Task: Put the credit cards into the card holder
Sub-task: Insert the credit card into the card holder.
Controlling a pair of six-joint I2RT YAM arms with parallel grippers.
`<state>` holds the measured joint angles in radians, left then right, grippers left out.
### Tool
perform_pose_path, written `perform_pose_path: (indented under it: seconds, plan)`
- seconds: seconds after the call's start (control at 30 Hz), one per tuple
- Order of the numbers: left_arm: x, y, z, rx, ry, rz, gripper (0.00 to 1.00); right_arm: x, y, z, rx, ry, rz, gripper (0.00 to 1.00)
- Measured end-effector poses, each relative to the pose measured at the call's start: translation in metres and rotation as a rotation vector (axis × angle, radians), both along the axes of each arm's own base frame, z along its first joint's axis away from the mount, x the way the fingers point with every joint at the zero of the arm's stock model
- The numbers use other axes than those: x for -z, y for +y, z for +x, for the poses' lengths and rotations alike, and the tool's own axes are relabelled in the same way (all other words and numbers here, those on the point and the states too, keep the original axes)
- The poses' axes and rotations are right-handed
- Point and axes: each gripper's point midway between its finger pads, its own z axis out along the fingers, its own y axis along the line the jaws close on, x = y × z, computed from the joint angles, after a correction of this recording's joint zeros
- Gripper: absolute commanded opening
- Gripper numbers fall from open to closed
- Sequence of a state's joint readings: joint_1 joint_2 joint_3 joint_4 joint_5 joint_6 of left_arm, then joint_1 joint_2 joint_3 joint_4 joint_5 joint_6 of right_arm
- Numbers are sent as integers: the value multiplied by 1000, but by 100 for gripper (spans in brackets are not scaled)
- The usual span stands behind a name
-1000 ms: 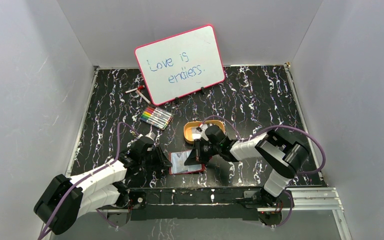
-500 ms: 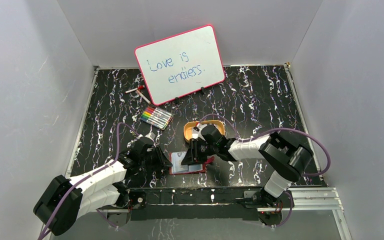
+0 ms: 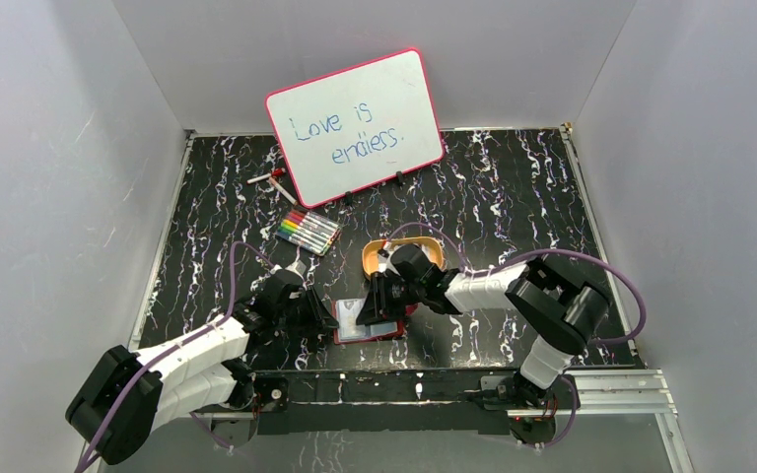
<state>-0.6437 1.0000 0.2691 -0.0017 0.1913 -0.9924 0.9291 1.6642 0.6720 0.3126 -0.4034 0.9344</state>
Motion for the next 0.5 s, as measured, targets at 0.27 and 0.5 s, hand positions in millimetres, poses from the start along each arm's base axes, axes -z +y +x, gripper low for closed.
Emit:
perform_pose_path:
  seconds: [0.27, 0.5]
  plan:
    - [-2, 3, -1, -4, -6, 4, 19, -19, -12, 3, 0, -73, -66, 47]
    - [-8, 7, 0, -20, -33, 10, 24, -95, -33, 30, 66, -304, -84, 55]
